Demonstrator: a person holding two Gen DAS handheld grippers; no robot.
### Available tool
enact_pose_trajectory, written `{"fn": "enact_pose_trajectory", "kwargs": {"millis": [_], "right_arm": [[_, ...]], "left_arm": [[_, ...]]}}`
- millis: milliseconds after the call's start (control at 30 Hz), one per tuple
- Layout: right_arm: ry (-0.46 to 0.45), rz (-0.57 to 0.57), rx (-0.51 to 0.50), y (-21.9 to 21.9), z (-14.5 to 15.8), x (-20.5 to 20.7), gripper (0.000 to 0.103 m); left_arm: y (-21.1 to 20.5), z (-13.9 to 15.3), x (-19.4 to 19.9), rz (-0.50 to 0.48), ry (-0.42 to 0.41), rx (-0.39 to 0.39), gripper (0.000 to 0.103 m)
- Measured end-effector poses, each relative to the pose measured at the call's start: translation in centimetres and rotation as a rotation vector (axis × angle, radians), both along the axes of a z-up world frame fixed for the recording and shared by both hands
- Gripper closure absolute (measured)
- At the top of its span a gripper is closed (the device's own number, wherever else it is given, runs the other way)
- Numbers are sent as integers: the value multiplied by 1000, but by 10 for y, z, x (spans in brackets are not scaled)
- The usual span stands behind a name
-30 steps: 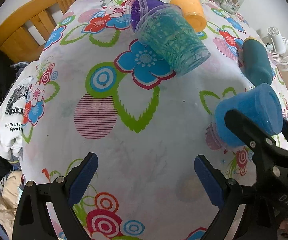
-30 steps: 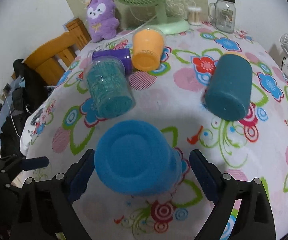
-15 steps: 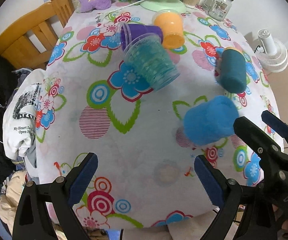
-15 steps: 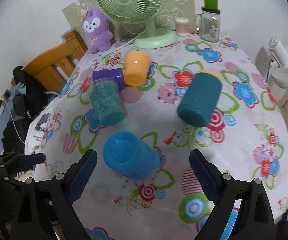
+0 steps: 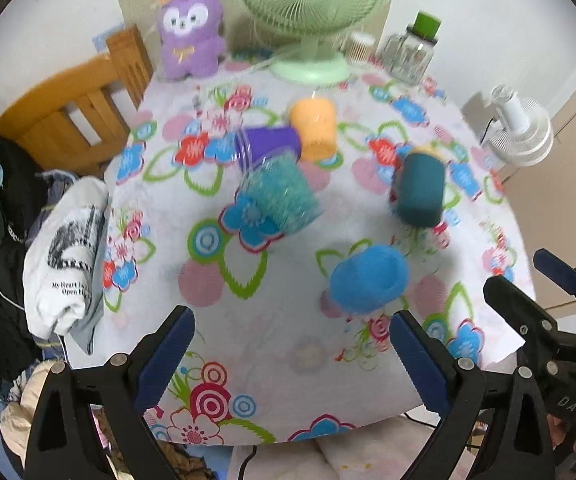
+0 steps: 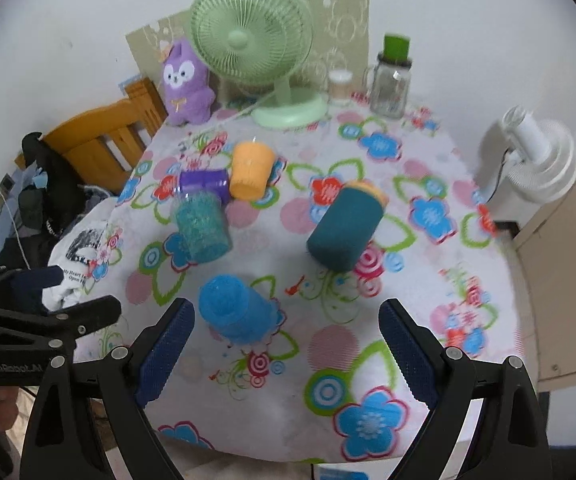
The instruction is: Flip cup upside down
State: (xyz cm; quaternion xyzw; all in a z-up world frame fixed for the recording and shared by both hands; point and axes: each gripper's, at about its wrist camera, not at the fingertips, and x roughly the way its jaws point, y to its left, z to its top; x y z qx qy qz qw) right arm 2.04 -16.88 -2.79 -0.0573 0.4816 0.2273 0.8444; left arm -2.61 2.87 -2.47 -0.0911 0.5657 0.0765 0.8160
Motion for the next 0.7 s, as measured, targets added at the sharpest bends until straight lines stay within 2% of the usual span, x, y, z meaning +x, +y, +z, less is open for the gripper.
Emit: {"fn": "enact_pose_trajectory", "kwargs": {"millis": [100, 333, 500, 700], "right_arm": [[-40, -5, 13, -7, 22, -5, 8], [-105, -51, 35, -18, 57, -13, 8], [-125, -61, 34, -20, 66, -16, 8], [-126, -70, 33, -23, 64, -16, 8]], "left_arm": [[-5, 20, -5, -3, -52, -3, 0], [-17, 61, -14, -15, -160, 8, 0], [-17, 70, -17, -12, -191, -1, 0], [-19, 69, -17, -8, -180, -3, 0]]}}
